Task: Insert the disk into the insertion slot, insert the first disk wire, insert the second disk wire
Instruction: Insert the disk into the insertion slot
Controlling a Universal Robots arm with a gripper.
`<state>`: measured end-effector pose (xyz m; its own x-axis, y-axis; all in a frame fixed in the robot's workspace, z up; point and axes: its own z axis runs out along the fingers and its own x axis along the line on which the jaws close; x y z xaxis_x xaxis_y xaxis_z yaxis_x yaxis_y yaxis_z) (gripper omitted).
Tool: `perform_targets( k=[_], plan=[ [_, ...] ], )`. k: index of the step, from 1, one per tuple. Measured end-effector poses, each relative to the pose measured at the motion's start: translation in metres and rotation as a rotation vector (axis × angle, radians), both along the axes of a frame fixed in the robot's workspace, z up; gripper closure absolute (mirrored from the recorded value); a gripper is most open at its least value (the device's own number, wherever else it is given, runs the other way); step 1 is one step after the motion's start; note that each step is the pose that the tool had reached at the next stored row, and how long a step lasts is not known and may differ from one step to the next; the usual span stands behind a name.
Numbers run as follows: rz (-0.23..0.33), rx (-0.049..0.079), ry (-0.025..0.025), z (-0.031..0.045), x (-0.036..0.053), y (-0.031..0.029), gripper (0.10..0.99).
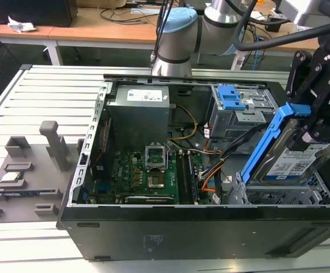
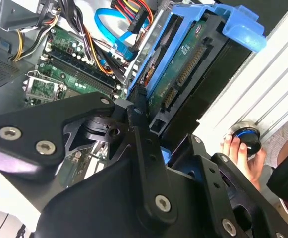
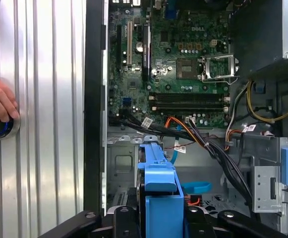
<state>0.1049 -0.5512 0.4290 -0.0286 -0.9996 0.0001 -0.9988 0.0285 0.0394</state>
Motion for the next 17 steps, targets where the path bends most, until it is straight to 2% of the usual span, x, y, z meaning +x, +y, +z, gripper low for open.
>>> perform_targets(
  k=[8,12,15,17],
  plan=[
    [0.0,0.0,0.0,-0.0182,0.0,0.0,0.722],
    [0.0,0.0,0.0,-0.0242,0.0,0.0,0.722],
    [0.0,0.0,0.0001,-0.0333,0.0,0.0,0.722],
    [0.0,0.0,0.0,-0.0364,0.0,0.0,0.722]
  ],
)
